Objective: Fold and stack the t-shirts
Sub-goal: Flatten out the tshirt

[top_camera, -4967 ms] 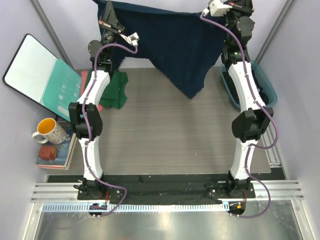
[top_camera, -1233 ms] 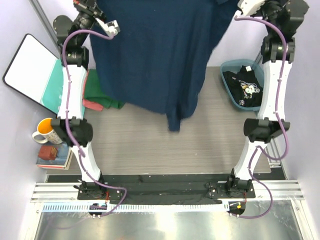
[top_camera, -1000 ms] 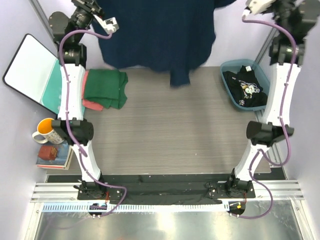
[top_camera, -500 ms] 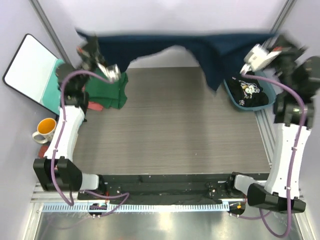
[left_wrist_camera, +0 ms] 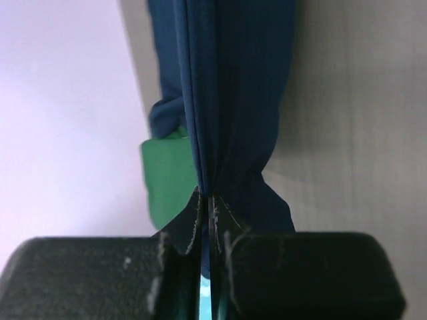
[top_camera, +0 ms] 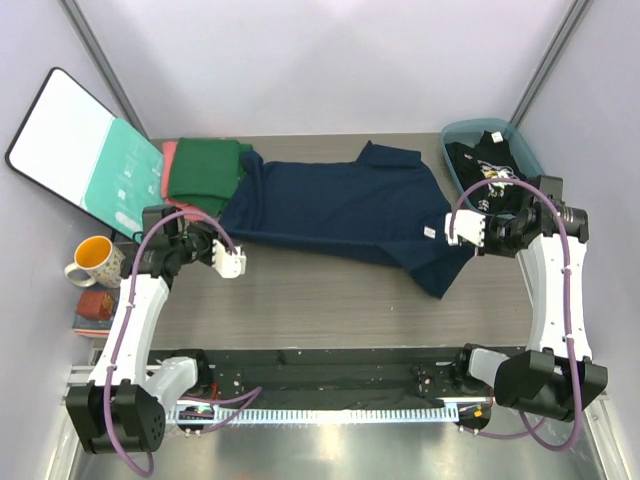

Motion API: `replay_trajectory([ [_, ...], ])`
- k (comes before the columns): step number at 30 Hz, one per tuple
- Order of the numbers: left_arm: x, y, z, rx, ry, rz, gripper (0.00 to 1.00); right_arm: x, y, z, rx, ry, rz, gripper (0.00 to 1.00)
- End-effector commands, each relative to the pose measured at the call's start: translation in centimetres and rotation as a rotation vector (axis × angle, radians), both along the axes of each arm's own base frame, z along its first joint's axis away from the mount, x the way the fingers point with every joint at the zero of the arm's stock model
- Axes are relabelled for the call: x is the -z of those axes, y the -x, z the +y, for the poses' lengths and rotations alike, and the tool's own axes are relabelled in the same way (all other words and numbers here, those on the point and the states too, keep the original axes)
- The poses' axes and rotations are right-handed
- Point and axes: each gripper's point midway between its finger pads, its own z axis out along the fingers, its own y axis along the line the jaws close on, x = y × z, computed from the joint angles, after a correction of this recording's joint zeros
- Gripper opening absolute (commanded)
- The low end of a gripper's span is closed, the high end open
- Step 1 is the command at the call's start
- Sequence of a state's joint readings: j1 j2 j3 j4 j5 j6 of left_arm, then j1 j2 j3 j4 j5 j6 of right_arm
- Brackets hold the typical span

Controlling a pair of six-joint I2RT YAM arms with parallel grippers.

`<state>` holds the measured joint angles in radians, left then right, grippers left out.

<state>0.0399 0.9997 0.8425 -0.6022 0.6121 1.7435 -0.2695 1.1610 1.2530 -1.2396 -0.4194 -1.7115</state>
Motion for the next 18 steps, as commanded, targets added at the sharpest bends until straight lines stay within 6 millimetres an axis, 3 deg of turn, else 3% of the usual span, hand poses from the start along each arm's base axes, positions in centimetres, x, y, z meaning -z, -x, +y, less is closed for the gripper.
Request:
replay_trajectory([
  [1,2.5,4.0,0.9,0.024,-0.073,0.185,0.00,2.0,4.8,-0.2,-0.073,0.042,0.212,0.01],
  [7,4.5,7.0,1.4,0.079,-0.155,0.310,0.00,3.7,6.2,-0.1,-0.137,0.063,0.293,0.01],
  [10,5.5,9.7,1.7,0.125,-0.196,0.430,0.00,4.1,6.1,-0.2,-0.132,0.056,0.319,0.01],
  [15,5.8,14.1,2.3,0.203,-0.270,0.587,0.00,4.6,6.4,-0.8,-0.137,0.088,0.347,0.01],
  [18,5.6,15.2,2.3,0.242,-0.282,0.619,0.00,5.2,7.0,-0.7,-0.189,0.103,0.349,0.01],
])
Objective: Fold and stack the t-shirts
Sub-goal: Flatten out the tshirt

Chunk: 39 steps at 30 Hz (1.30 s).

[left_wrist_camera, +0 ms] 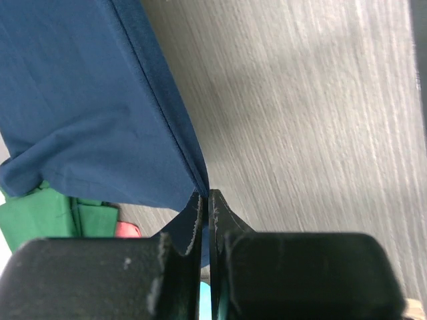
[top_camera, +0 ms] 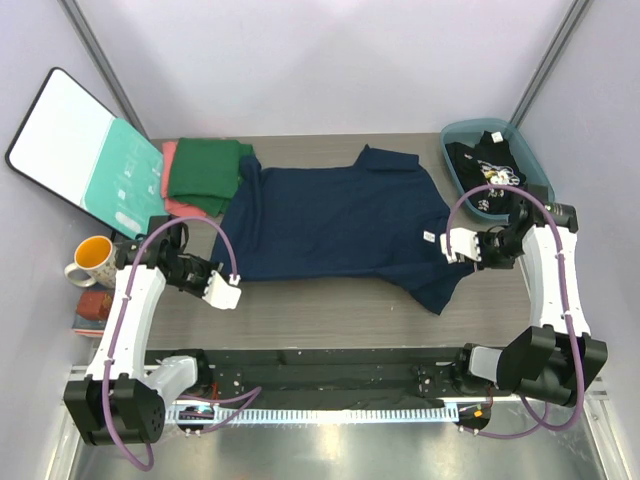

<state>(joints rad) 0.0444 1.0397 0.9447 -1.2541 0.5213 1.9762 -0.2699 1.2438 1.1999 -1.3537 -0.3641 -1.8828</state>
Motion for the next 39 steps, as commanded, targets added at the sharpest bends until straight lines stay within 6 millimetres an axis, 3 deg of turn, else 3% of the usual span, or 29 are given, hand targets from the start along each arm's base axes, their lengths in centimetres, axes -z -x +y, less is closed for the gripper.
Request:
replay_trajectory([
  [1,0.2,5.5,1.3,0.143,-0.104,0.175,0.00,0.9,4.6,-0.5,-0.064,0.061,0.147,0.01],
  [5,0.5,7.0,1.4,0.199,-0.122,0.213,0.00,1.7,5.1,-0.6,-0.079,0.068,0.174,0.01],
  [7,0.6,7.6,1.5,0.218,-0.128,0.229,0.00,1.7,5.2,-0.5,-0.087,0.068,0.172,0.09],
  [8,0.7,7.8,1.5,0.218,-0.127,0.230,0.01,1.7,5.2,-0.4,-0.088,0.063,0.167,0.20],
  [9,0.7,7.9,1.5,0.218,-0.131,0.220,0.12,1.6,5.1,-0.4,-0.094,0.066,0.159,0.47],
  [10,0.7,7.9,1.6,0.219,-0.137,0.212,0.34,1.6,5.1,-0.4,-0.099,0.068,0.153,0.59],
  [11,0.6,7.4,1.4,0.213,-0.128,0.186,0.46,1.5,4.6,-0.4,-0.097,0.073,0.126,0.76],
  [15,-0.7,5.8,0.6,0.180,-0.079,0.126,0.71,0.9,1.7,-0.2,-0.009,0.026,0.025,0.83],
  [16,-1.4,5.1,0.4,0.170,-0.064,0.099,0.83,0.5,0.3,-0.2,0.012,0.013,-0.023,0.83],
  [18,-2.5,3.8,-1.1,0.157,0.023,0.045,0.89,0.0,-1.8,0.5,0.069,-0.066,-0.069,0.82],
  [20,-3.1,2.9,-1.5,0.174,0.044,-0.008,0.93,-0.8,-5.7,0.3,0.223,-0.140,-0.153,0.79],
  [21,-3.6,0.8,-1.8,0.171,0.058,-0.100,0.93,-1.3,-7.1,0.8,0.269,-0.188,-0.182,0.77],
  [22,-3.4,-0.8,-2.0,0.154,0.072,-0.157,0.91,-2.0,-9.5,0.8,0.368,-0.248,-0.234,0.73],
  [23,-3.3,-2.4,-1.9,0.088,0.098,-0.186,0.88,-2.2,-10.9,1.0,0.415,-0.281,-0.254,0.58],
  [24,-3.2,-4.1,-1.9,0.063,0.109,-0.235,0.84,-1.3,-12.4,1.2,0.456,-0.309,-0.234,0.50],
  [25,-3.9,-8.4,-1.6,0.047,0.103,-0.413,0.76,-1.4,-14.0,1.9,0.507,-0.354,-0.248,0.42],
  [26,-3.1,-10.3,-1.3,-0.043,0.133,-0.411,0.74,-1.5,-15.3,2.2,0.534,-0.365,-0.257,0.23],
  [27,-3.3,-12.4,-0.9,-0.069,0.123,-0.478,0.70,-0.9,-16.3,2.6,0.558,-0.374,-0.243,0.15],
  [28,-4.1,-15.0,-0.3,-0.098,0.102,-0.566,0.49,1.0,-17.3,2.9,0.575,-0.363,-0.192,0.08],
  [29,-2.8,-16.3,0.1,-0.137,0.096,-0.528,0.39,0.9,-18.6,3.9,0.586,-0.378,-0.185,0.01],
  [30,-3.9,-17.9,0.2,-0.149,0.089,-0.546,0.31,1.4,-19.4,4.3,0.598,-0.382,-0.168,0.01],
  [31,-4.0,-18.9,0.7,-0.181,0.076,-0.541,0.16,3.2,-20.5,4.6,0.613,-0.381,-0.128,0.01],
  [32,-2.7,-20.1,0.8,-0.204,0.072,-0.495,0.10,2.6,-21.7,5.3,0.630,-0.414,-0.131,0.01],
  [33,-4.1,-21.5,0.9,-0.238,0.088,-0.510,0.05,2.9,-22.5,5.6,0.638,-0.425,-0.127,0.01],
  [34,-4.2,-22.5,1.3,-0.264,0.078,-0.513,0.00,3.5,-24.1,5.7,0.647,-0.435,-0.125,0.01],
  [35,-3.3,-23.7,1.3,-0.278,0.081,-0.500,0.00,3.7,-24.7,6.3,0.657,-0.446,-0.117,0.01],
  [36,-4.5,-24.9,1.4,-0.295,0.093,-0.530,0.00,4.1,-25.3,6.4,0.667,-0.449,-0.112,0.01],
  [37,-4.4,-25.7,1.5,-0.303,0.095,-0.537,0.00,3.7,-26.3,6.6,0.669,-0.459,-0.125,0.01],
  [39,-4.2,-27.3,1.8,-0.300,0.081,-0.563,0.00,5.6,-27.0,7.1,0.680,-0.452,-0.088,0.01],
])
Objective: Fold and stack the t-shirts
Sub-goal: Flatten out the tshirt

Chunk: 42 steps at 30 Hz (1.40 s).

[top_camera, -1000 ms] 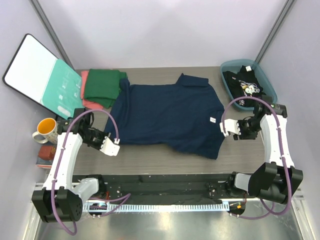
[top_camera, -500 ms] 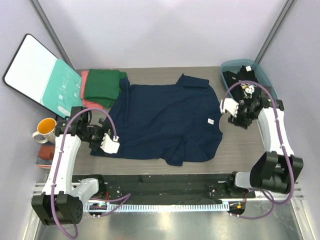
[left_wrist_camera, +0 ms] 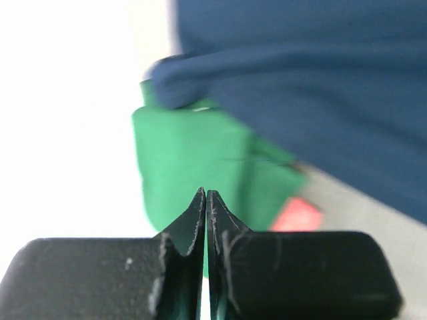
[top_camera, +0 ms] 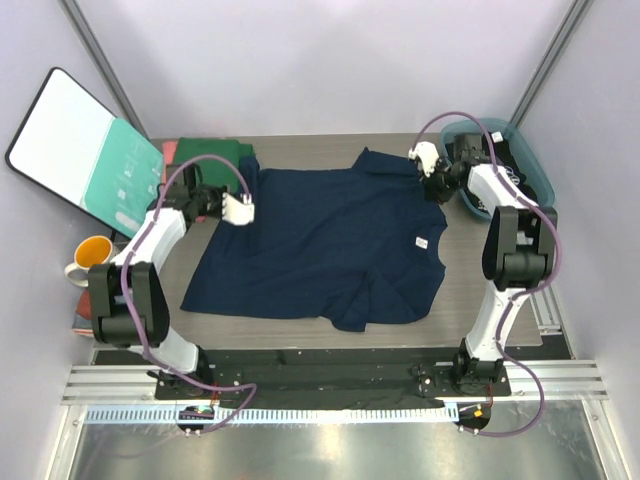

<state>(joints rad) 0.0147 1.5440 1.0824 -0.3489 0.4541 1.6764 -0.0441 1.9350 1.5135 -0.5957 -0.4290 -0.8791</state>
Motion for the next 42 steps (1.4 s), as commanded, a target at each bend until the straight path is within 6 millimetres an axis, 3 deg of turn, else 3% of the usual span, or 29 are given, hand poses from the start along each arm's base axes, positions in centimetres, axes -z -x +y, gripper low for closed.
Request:
replay_trajectory([
  [1,-3.8,-5.0,0.6,-0.062,0.013,-0.173,0.00,-1.7,-3.8,1.0,0.073,-0.049,-0.069,0.01],
  [3,-3.7,-5.7,-1.2,-0.019,0.012,-0.189,0.00,-0.3,-4.1,1.3,0.070,-0.033,-0.049,0.01],
  [14,-1.9,-7.5,-3.2,0.024,0.015,-0.177,0.00,4.9,-2.7,-0.9,0.095,0.113,0.016,0.01],
  [23,-1.8,-8.9,-3.4,0.025,0.002,-0.211,0.00,5.9,-1.1,-4.1,0.142,0.267,0.038,0.01],
  [31,-0.6,-8.9,-3.4,0.045,-0.023,-0.212,0.00,5.6,-0.5,-9.2,0.232,0.433,0.015,0.01],
  [42,1.3,-8.6,-5.0,0.077,-0.019,-0.183,0.00,4.5,0.3,-10.2,0.226,0.480,0.002,0.02],
])
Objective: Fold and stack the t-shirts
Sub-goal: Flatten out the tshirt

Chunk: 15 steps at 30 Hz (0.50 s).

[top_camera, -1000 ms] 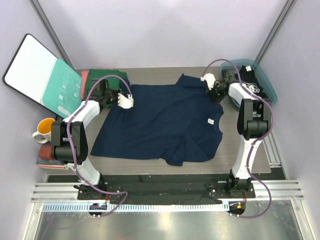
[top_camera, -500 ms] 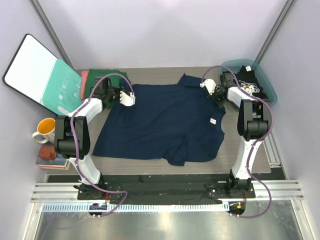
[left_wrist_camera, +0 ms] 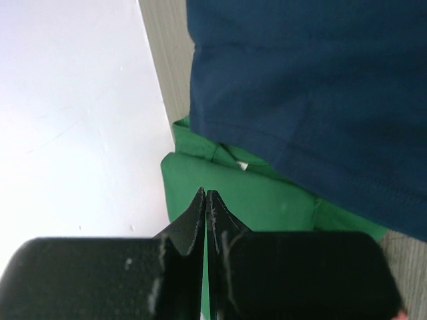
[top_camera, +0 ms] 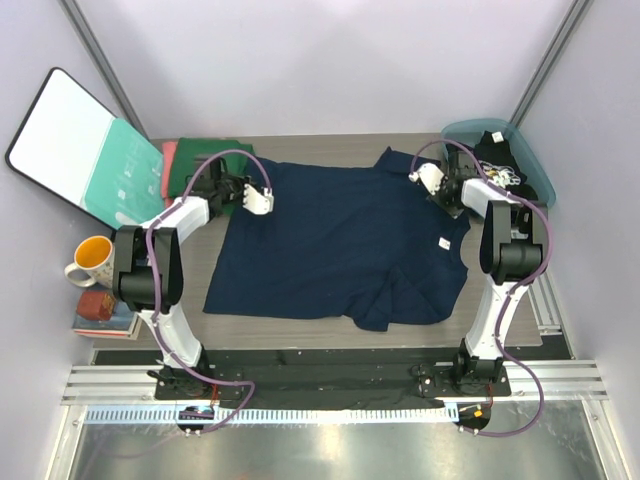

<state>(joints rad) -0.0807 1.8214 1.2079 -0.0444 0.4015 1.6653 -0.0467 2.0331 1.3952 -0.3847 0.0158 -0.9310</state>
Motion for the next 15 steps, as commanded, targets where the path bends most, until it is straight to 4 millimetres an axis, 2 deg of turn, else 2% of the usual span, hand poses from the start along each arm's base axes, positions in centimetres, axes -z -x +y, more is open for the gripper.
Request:
replay_trajectory([
  [1,-0.4,-0.1,-1.4,0.033,0.007,-0.030,0.00,-2.2,0.8,-2.1,0.033,0.080,-0.018,0.04],
  [4,-0.6,0.3,-1.8,0.028,0.030,-0.034,0.03,-3.9,0.1,-2.5,0.049,0.095,-0.060,0.22],
  [5,-1.4,0.7,-1.9,0.014,0.054,-0.041,0.10,-4.5,-0.1,-2.4,0.057,0.093,-0.076,0.33],
  [7,-1.6,1.5,-2.0,0.003,0.090,-0.043,0.20,-7.6,-1.0,-2.5,0.068,0.090,-0.150,0.41],
  [8,-3.3,1.4,-2.1,-0.002,0.112,-0.095,0.29,-8.9,-1.3,-2.1,0.067,0.073,-0.186,0.48],
  [10,-3.6,2.3,-1.9,-0.023,0.140,-0.103,0.38,-11.7,-1.8,-1.5,0.057,0.049,-0.252,0.53],
  [11,-4.1,2.6,-1.9,-0.025,0.146,-0.111,0.43,-14.0,-1.5,-0.7,0.030,0.019,-0.296,0.56],
  [12,-5.3,3.2,-1.8,-0.029,0.156,-0.127,0.44,-14.8,-1.2,0.0,-0.007,0.015,-0.303,0.58],
  [13,-5.1,3.9,-1.7,-0.029,0.152,-0.107,0.45,-15.5,-0.7,0.9,-0.058,-0.005,-0.304,0.59],
  [14,-5.3,4.7,-1.7,-0.017,0.142,-0.095,0.45,-16.1,1.1,1.7,-0.103,-0.015,-0.267,0.60],
  [15,-5.0,6.4,-1.6,-0.011,0.124,-0.039,0.46,-16.2,2.1,3.1,-0.219,-0.024,-0.239,0.60],
])
